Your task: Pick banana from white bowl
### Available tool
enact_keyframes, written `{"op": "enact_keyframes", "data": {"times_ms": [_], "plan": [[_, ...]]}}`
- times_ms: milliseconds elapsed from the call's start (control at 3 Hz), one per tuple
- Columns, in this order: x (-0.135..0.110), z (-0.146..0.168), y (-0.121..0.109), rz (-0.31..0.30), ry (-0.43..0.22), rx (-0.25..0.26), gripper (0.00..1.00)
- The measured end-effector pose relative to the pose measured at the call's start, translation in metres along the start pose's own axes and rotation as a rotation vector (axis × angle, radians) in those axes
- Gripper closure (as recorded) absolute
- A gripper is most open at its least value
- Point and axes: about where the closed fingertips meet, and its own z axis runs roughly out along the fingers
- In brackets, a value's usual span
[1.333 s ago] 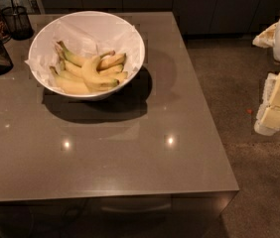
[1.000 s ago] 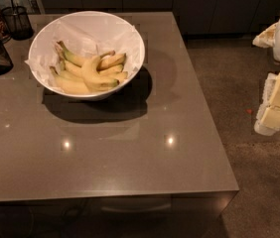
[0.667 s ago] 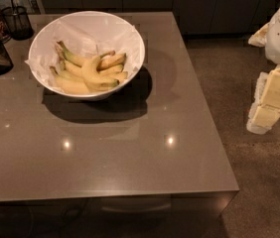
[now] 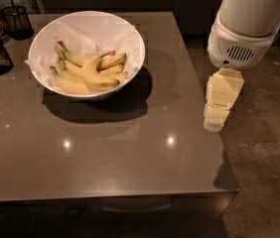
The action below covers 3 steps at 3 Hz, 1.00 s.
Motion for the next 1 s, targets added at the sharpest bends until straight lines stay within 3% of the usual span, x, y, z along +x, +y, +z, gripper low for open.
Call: {"op": "enact_keyframes", "data": {"times_ms": [333, 667, 1000], "plan": [[-0.003, -0.002, -0.002, 0.000, -0.011, 0.016, 0.00], [-0.032, -0.005, -0.012, -0.001, -0.064, 0.036, 0.00], [-0.079, -0.006, -0.035, 0.035, -0.087, 0.026, 0.00]]}}
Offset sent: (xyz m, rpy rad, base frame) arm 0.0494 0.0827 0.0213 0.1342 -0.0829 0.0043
